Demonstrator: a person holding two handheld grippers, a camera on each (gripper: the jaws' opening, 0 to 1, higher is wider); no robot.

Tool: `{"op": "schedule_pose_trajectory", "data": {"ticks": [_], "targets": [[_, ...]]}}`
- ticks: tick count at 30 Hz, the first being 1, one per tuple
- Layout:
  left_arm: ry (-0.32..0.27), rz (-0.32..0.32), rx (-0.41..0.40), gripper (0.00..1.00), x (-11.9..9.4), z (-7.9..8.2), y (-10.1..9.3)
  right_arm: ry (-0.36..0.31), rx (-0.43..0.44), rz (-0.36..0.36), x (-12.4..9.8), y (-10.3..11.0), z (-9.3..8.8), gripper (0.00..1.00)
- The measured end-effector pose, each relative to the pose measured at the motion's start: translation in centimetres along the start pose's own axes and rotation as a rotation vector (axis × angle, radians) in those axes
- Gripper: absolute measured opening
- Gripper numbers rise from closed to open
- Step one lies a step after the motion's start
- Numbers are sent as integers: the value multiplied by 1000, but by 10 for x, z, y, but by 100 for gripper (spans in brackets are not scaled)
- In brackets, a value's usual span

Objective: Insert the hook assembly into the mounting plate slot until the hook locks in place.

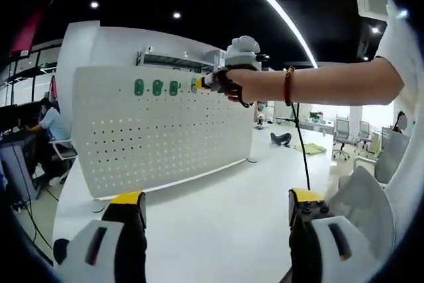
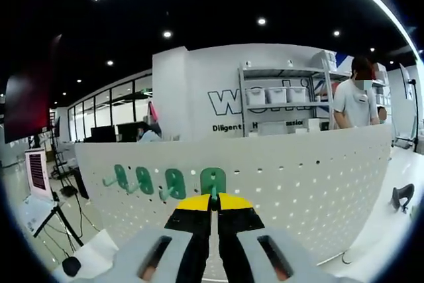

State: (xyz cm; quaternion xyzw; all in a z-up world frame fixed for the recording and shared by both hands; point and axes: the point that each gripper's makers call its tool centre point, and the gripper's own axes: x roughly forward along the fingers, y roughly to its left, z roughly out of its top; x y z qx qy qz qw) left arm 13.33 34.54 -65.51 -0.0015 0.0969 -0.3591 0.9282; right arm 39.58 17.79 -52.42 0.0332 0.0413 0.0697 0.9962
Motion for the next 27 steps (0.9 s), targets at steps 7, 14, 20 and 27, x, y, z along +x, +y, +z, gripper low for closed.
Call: {"op": "schedule_pose_trajectory", "data": {"ticks": [7, 14, 20, 27], "targets": [[6, 1, -6, 91, 0, -2, 1, 3, -21, -5, 7, -3, 0, 1], [16, 1, -10, 90, 0, -6, 2, 7, -26, -8, 12, -4, -1, 1], [20, -1, -9, 90, 2, -7, 3, 9, -26, -3, 15, -2, -1, 1], [18, 1, -7, 90, 2, -5, 5, 5, -24, -4, 19, 0, -2, 1]]}}
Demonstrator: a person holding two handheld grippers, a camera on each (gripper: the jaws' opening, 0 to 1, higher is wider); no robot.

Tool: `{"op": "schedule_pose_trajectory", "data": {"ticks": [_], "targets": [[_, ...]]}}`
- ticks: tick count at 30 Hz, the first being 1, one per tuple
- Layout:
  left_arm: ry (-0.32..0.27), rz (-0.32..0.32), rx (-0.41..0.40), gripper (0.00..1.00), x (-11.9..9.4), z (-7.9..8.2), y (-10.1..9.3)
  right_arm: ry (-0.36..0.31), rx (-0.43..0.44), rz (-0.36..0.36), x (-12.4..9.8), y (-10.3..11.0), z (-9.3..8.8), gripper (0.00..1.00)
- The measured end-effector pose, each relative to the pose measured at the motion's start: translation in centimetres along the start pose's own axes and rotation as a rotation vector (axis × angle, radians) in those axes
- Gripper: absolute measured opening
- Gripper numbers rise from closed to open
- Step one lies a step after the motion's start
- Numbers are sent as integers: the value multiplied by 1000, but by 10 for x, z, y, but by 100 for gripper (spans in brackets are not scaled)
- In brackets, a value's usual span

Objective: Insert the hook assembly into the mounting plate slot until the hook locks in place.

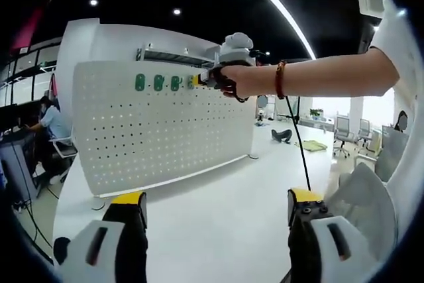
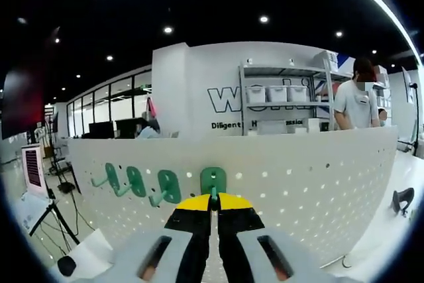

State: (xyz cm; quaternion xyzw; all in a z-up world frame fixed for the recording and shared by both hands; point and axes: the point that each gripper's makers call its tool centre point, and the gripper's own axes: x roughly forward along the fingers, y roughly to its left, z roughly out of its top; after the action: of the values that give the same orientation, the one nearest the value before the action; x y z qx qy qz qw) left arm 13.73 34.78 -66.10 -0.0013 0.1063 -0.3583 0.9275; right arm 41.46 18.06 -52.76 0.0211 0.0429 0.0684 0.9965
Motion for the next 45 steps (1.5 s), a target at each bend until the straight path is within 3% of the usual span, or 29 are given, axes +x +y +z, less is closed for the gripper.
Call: {"op": "schedule_pose_trajectory", "data": {"ticks": [9, 16, 20, 29, 30, 33, 34, 36, 41, 42, 45], "targets": [[4, 7, -6, 90, 0, -2, 1, 19, -8, -6, 5, -2, -5, 1], [2, 9, -10, 90, 0, -3, 2, 20, 60, -10, 7, -4, -6, 1], [8, 7, -5, 90, 0, -4, 1, 31, -36, -33, 7, -3, -6, 1], [8, 15, -12, 90, -3, -4, 3, 28, -36, -46, 8, -2, -7, 1], [8, 17, -9, 90, -3, -5, 4, 28, -28, -50, 7, -2, -7, 1], [4, 15, -17, 90, -3, -4, 3, 44, 148, -52, 7, -1, -9, 1], [5, 16, -16, 90, -3, -4, 3, 38, 135, -51, 8, -3, -8, 1], [8, 17, -13, 90, -4, -4, 3, 37, 9, -51, 8, -3, -7, 1], [7, 15, -24, 89, -4, -5, 3, 47, 13, -48, 7, 0, -9, 2], [5, 16, -23, 89, -4, -4, 3, 53, -74, -54, 6, -1, -9, 2], [2, 17, -21, 89, -4, -3, 3, 54, -63, -45, 6, 2, -10, 2]]}}
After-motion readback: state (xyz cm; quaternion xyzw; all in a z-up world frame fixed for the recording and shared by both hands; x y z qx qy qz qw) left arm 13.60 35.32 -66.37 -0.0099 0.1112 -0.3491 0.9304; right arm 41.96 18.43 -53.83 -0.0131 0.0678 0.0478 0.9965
